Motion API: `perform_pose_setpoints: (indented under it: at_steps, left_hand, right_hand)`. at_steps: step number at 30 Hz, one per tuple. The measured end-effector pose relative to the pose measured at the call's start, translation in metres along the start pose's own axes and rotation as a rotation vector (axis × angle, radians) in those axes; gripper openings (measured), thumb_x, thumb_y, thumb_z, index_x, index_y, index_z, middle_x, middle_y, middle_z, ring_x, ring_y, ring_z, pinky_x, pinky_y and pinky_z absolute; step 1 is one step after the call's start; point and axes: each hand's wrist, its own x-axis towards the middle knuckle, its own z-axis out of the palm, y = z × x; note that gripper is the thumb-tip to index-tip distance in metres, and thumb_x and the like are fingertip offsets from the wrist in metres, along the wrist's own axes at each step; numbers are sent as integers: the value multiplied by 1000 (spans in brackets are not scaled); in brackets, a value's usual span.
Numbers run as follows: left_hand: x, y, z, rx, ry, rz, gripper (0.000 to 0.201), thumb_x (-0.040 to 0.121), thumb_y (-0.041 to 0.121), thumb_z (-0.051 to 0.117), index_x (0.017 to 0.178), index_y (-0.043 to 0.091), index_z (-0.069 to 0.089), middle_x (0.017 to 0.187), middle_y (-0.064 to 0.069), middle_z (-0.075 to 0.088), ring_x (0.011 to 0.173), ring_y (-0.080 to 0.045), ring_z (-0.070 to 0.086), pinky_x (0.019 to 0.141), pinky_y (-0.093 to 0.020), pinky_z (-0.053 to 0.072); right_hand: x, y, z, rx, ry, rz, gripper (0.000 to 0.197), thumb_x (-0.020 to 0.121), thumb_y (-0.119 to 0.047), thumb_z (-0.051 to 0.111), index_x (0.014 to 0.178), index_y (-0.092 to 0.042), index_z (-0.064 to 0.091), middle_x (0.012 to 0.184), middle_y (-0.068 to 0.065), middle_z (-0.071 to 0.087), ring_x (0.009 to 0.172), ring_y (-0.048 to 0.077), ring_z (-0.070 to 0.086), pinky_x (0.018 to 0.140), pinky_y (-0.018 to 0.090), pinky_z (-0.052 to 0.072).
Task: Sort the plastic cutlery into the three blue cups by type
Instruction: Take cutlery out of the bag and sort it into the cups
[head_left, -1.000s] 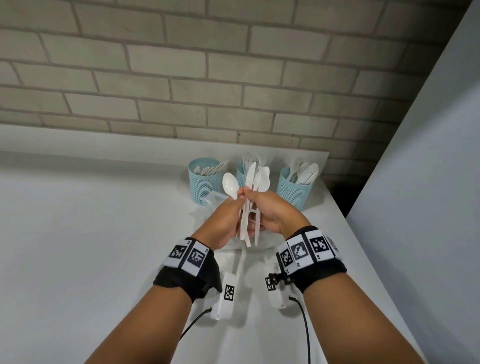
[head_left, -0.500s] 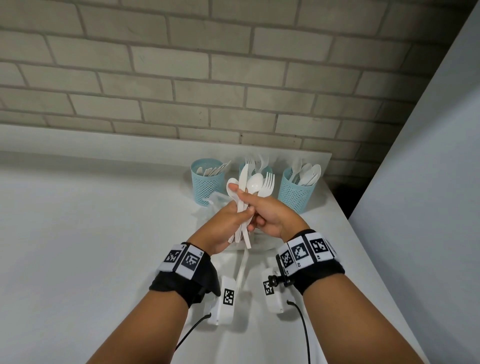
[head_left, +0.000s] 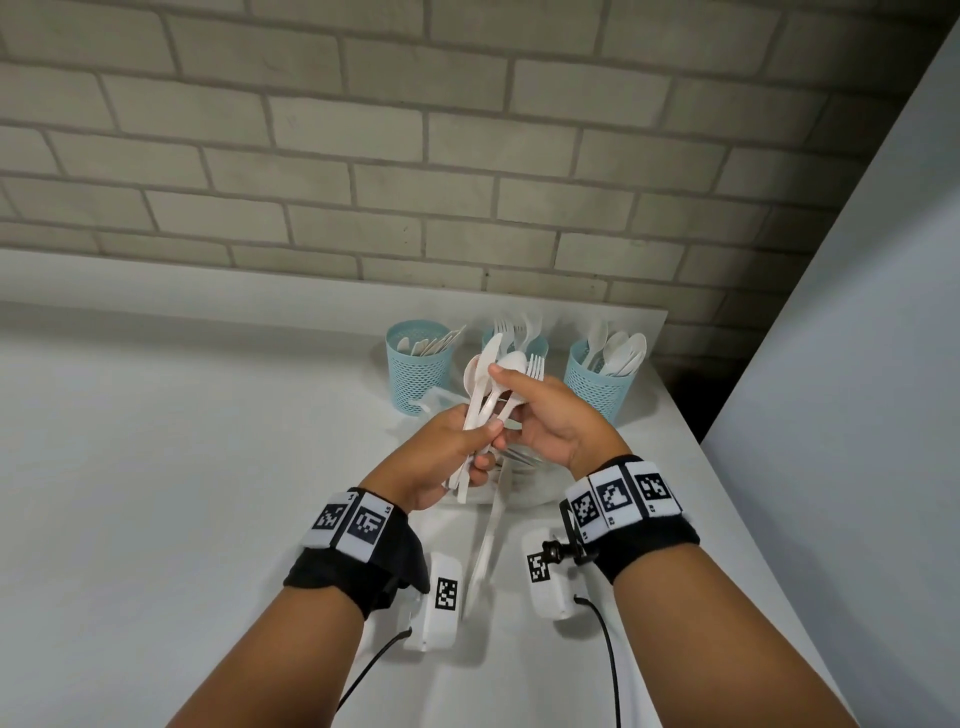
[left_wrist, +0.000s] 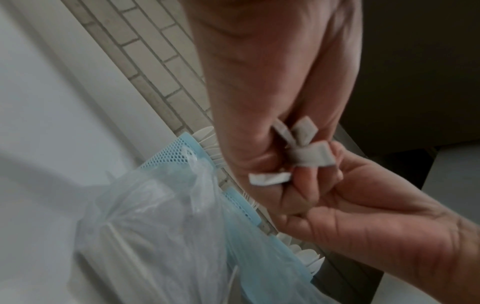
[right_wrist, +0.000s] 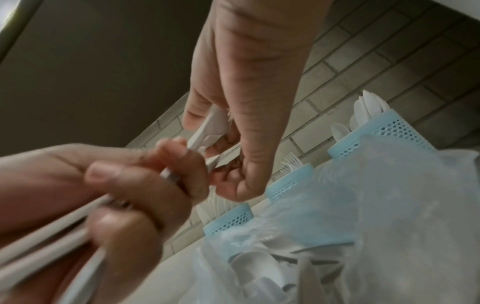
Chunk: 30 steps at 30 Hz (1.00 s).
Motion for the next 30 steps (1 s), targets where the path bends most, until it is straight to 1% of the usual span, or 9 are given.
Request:
perform_pose_setpoints:
  at_steps: [4, 9, 13, 16, 19, 22, 24, 27, 30]
  left_hand:
    - [-3, 1, -5, 114, 45, 1, 13, 98, 15, 45, 109, 9, 43, 69, 1, 48, 45, -3, 34, 43, -13, 30]
    - [-9, 2, -9, 278, 128, 20, 22, 98, 25, 45, 114, 11, 43, 72, 1, 46, 52, -7, 31, 50, -19, 27]
    - [-10, 1, -9, 338, 174, 34, 22, 99, 28, 43, 114, 13, 45, 75, 1, 50, 57, -8, 35, 53, -20, 32]
    - [-10, -1, -10, 345, 192, 40, 13, 99, 23, 44, 111, 18, 45, 76, 1, 55, 59, -9, 39, 54, -20, 35]
    - [-12, -2, -12, 338, 191, 21, 16, 98, 17, 47, 113, 22, 44, 79, -1, 59, 60, -10, 43, 52, -18, 38]
    - [-13, -2, -14, 321, 151, -2, 22, 97, 13, 48, 118, 20, 44, 81, -3, 62, 57, -10, 46, 50, -19, 38]
    - [-14, -1, -14, 295, 121, -16, 25, 96, 12, 49, 119, 21, 44, 81, -3, 63, 55, -10, 47, 48, -18, 37]
    - [-15, 1, -15, 271, 116, -18, 23, 96, 14, 49, 116, 24, 44, 80, -3, 62, 53, -10, 47, 46, -17, 36]
    - [-18, 4, -22, 274, 159, 18, 21, 97, 17, 48, 117, 23, 45, 80, -3, 60, 52, -9, 43, 46, -17, 33]
  right_hand:
    - [2, -7, -5, 21, 123, 87, 33, 92, -44, 52, 95, -13, 61, 82, 6, 64, 76, 19, 61, 65, 32, 51]
    - [-2, -7, -9, -253, 250, 258, 70, 88, -71, 23, 93, -9, 55, 81, 11, 63, 72, 23, 63, 59, 32, 53]
    - [-6, 0, -8, -517, 238, 327, 49, 96, -53, 34, 90, -8, 52, 75, 9, 59, 64, 20, 58, 64, 33, 51]
    - [-5, 5, -4, -538, 247, 297, 37, 100, -40, 34, 99, -8, 51, 76, 9, 60, 65, 19, 58, 64, 31, 50]
    - [0, 1, -5, -373, 295, 111, 45, 100, -46, 28, 114, -13, 54, 96, 9, 62, 83, 20, 61, 68, 30, 49]
    - [5, -3, -6, -403, 203, -38, 48, 94, -56, 36, 122, -24, 56, 119, 4, 58, 107, 20, 57, 87, 36, 50]
    - [7, -4, -4, -497, 153, -100, 35, 91, -46, 52, 111, -20, 62, 108, 1, 64, 94, 15, 60, 84, 32, 49]
    - [14, -9, 4, -526, 142, -181, 11, 87, -26, 65, 81, -16, 66, 79, -2, 65, 70, 10, 57, 65, 21, 46]
    - [28, -26, 13, -446, 199, -186, 15, 88, -19, 63, 74, -19, 61, 70, -6, 59, 62, 6, 52, 56, 18, 41]
